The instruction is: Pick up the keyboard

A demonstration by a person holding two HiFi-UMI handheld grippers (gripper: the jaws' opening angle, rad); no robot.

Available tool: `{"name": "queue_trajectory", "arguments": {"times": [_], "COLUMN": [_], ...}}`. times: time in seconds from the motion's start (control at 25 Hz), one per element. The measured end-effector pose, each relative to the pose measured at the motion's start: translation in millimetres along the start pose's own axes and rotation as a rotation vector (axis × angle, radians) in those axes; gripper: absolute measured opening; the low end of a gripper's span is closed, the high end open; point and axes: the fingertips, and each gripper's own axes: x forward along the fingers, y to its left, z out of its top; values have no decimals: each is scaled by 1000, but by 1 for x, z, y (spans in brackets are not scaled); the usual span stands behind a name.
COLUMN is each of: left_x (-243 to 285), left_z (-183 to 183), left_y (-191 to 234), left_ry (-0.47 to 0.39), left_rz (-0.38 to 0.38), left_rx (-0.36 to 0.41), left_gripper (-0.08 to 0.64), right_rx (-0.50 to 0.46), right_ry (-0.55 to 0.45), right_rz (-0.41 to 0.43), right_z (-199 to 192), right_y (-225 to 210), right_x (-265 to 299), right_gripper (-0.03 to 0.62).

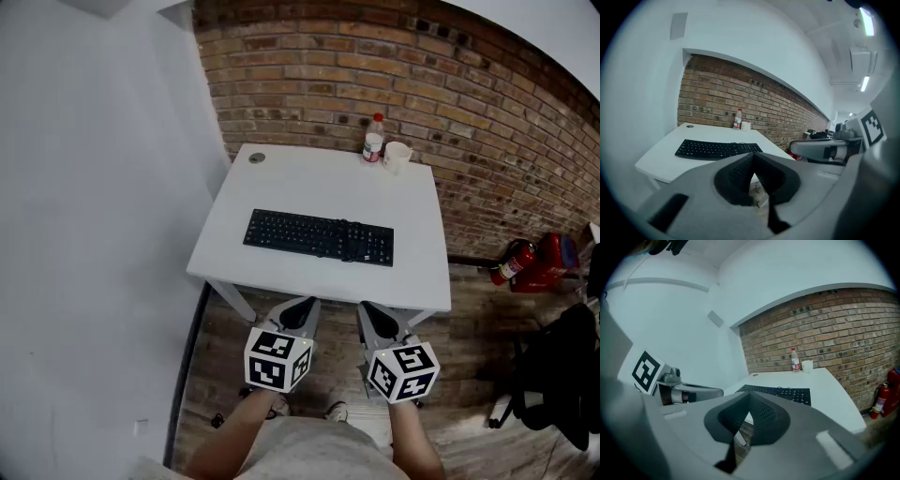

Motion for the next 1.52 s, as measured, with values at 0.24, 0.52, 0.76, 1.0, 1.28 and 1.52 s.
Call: {"name": "queue_trajectory", "arguments": {"times": [0.24, 0.52, 0.76, 1.0, 1.28, 1.52], "left_x": [5, 12, 20, 25, 46, 74], "left_z": [-1, -6, -13, -19, -8, 3], "left_y": [-8, -23, -38, -46, -34, -3], "left_ry": [2, 1, -11, -7, -1, 16], "left_rz": [8, 46, 93, 120, 117, 98], "left_rx": [-3, -15, -26, -40, -43, -51], "left_gripper": [-3, -3, -3, -3, -3, -3], "right_rx": [32, 44, 35, 35, 43, 48], "right_ry": [-12, -10, 3, 16, 32, 47], "right_rz": [15, 45, 85, 116, 111, 85], "right_z": [-2, -7, -15, -21, -17, -11], "right_y": [-8, -25, -43, -55, -71, -85], "right_x": [-4, -16, -26, -32, -13, 21], "right_gripper": [5, 5, 5, 5, 5, 5]}}
